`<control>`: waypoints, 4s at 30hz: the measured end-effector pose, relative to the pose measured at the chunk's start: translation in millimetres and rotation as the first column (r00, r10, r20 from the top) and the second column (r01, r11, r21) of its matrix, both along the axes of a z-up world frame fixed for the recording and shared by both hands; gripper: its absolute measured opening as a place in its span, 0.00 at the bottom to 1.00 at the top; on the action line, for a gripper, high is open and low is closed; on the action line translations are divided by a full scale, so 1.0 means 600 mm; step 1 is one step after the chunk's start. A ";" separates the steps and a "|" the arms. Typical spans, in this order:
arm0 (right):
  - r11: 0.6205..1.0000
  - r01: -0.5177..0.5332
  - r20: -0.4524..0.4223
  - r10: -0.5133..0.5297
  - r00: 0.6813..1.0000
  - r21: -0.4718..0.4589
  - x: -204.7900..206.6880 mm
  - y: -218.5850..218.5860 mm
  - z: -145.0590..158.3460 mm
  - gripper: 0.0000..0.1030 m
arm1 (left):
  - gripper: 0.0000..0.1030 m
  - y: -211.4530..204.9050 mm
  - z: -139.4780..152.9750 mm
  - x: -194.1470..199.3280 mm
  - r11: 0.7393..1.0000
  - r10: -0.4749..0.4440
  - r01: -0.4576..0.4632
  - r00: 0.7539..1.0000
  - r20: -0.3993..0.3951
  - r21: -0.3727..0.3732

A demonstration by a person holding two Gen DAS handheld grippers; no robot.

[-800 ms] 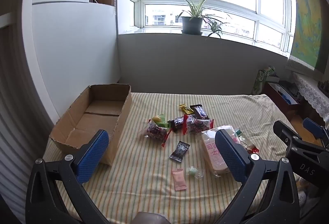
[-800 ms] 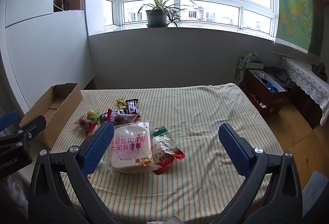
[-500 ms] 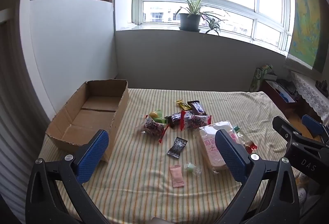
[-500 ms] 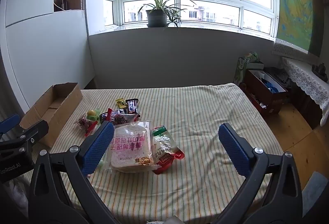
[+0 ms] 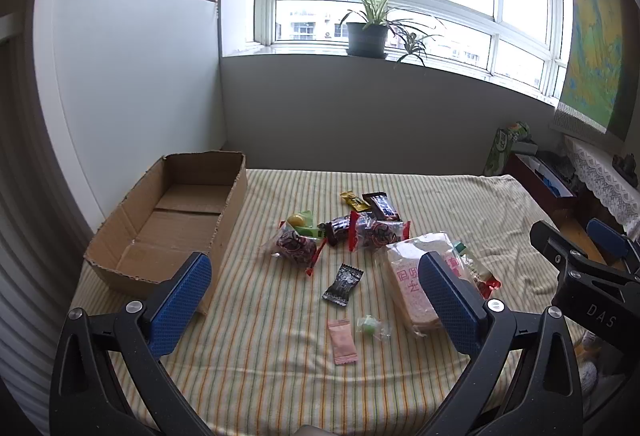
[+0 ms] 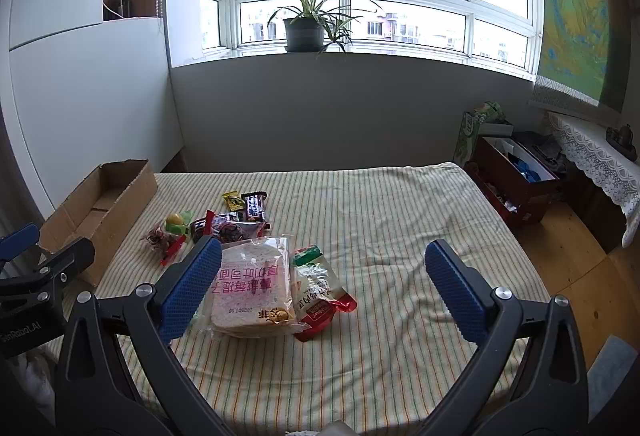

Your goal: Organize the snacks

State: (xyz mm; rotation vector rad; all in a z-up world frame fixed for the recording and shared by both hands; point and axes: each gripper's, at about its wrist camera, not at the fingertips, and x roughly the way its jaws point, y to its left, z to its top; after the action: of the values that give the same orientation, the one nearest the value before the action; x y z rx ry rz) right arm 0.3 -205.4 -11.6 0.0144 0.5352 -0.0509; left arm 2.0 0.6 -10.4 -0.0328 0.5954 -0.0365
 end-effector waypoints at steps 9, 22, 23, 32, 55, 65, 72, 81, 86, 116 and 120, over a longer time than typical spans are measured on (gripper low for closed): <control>1.000 0.001 -0.001 -0.001 1.000 0.000 0.000 0.000 -0.001 1.00 | 1.00 -0.005 -0.004 0.000 1.000 -0.004 0.004 1.000 -0.004 0.000; 1.000 0.002 -0.001 -0.002 1.000 0.001 0.002 -0.004 -0.003 1.00 | 1.00 -0.009 -0.012 0.003 1.000 -0.008 0.008 1.000 -0.014 0.000; 1.000 0.002 -0.002 -0.002 1.000 0.000 0.002 -0.003 -0.003 1.00 | 1.00 -0.008 -0.012 0.003 1.000 -0.008 0.008 1.000 -0.014 0.000; 1.000 0.002 0.000 -0.002 1.000 0.000 0.004 -0.005 -0.004 1.00 | 0.99 -0.009 -0.013 0.007 1.000 -0.014 0.014 1.000 -0.018 -0.005; 1.000 0.000 -0.005 0.000 1.000 -0.005 0.008 -0.016 -0.008 1.00 | 0.95 -0.013 -0.017 0.013 0.999 -0.029 0.029 0.999 -0.023 -0.019; 1.000 -0.006 -0.022 0.005 1.000 -0.017 0.023 -0.015 -0.023 1.00 | 0.91 -0.018 -0.035 0.027 0.999 -0.043 0.042 0.998 -0.053 -0.027; 0.998 -0.058 -0.071 0.059 0.996 0.011 0.044 -0.024 -0.046 0.92 | 0.81 -0.016 -0.060 0.045 0.995 -0.073 0.066 0.991 -0.108 -0.068; 0.960 -0.208 -0.191 0.243 0.951 0.185 0.091 -0.058 -0.084 0.86 | 0.63 -0.017 -0.103 0.072 0.973 -0.166 0.126 0.963 -0.210 -0.194; 0.923 -0.241 -0.273 0.325 0.905 0.299 0.128 -0.065 -0.107 0.74 | 0.57 -0.022 -0.121 0.090 0.940 -0.238 0.157 0.937 -0.256 -0.302; 0.856 -0.323 -0.426 0.488 0.762 0.404 0.201 -0.024 -0.159 0.38 | 0.37 -0.050 -0.174 0.154 0.818 -0.437 0.208 0.832 -0.343 -0.537; 0.850 -0.327 -0.426 0.498 0.756 0.413 0.200 -0.021 -0.161 0.37 | 0.36 -0.060 -0.169 0.154 0.820 -0.445 0.228 0.830 -0.335 -0.524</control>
State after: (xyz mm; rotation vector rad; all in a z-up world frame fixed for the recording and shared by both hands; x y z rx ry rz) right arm 120.2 -217.9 -108.1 0.1991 1.0823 0.4935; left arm 94.3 -35.4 -111.6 -0.4137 1.0422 -0.5479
